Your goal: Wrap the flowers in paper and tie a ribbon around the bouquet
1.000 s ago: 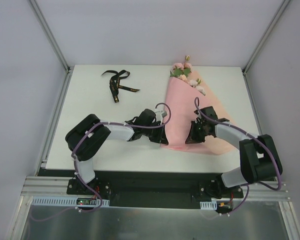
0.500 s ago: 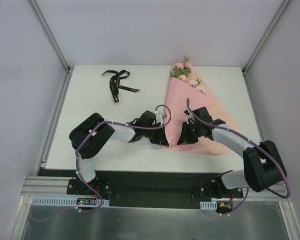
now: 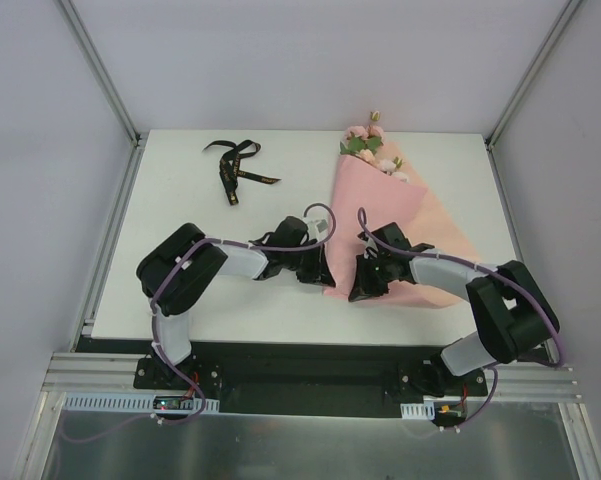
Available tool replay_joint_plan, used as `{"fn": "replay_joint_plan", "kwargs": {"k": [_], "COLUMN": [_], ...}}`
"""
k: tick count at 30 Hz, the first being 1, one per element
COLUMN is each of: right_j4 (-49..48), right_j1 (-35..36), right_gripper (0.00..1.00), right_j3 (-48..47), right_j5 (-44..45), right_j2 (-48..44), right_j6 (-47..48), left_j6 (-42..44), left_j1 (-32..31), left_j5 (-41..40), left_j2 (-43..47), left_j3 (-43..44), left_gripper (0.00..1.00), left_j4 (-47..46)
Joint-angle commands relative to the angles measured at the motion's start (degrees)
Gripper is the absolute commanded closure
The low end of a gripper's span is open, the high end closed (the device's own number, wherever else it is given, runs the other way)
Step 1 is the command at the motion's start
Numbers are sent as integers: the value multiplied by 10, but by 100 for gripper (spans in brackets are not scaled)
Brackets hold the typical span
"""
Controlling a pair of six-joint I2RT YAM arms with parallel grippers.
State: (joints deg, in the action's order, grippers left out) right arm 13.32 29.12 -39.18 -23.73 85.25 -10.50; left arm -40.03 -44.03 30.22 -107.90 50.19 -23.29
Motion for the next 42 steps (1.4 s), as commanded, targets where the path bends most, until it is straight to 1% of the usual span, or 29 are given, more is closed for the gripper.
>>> {"fn": "replay_joint_plan", "kwargs": {"k": [1,4,7,11,14,17,18,21,23,28,31,35,38,42], "right_j4": [-24,-14,11,28,25,5,-5,-8,-10,-22,-25,-31,-33,-29], "right_j1": [1,0,1,8,22,33,37,50,51,51,51,51,51,51], "right_gripper": [100,100,99,99,99,99,99,100,100,99,100,100,100,100], "right_j3": [-5,-7,-20,-50,-79,-97,-112,-134,-132,-98,-91,-85,-86,-95], "right_j5": [12,19,26,16,-9,-31,-34,-20,-7,38,45,41,39,33], "right_j2": [15,18,11,-15,-18,5,29,63,86,103,112,121,122,124], "right_j6": [-4,5,14,13,1,-17,-23,-22,-21,-19,-19,-25,-31,-34], "left_j6": [-47,-52,-65,-80,-82,-79,-80,-80,-82,-79,-80,-82,-87,-87], "left_j1": [45,65,72,71,71,71,71,72,72,88,105,124,130,134], "left_j5": [12,13,25,31,26,20,20,20,23,20,19,16,25,11], "left_j2": [-7,-29,-53,-64,-58,-48,-47,-49,-50,-50,-59,-92,-117,-141], "left_j3": [26,43,59,47,32,27,27,33,39,50,65,111,147,185], "left_gripper": [100,100,100,100,100,100,100,100,100,100,100,100,100,100], "left_j4": [-10,-16,-19,-52,-56,-56,-56,-56,-56,-56,-56,-41,-35,-11]}}
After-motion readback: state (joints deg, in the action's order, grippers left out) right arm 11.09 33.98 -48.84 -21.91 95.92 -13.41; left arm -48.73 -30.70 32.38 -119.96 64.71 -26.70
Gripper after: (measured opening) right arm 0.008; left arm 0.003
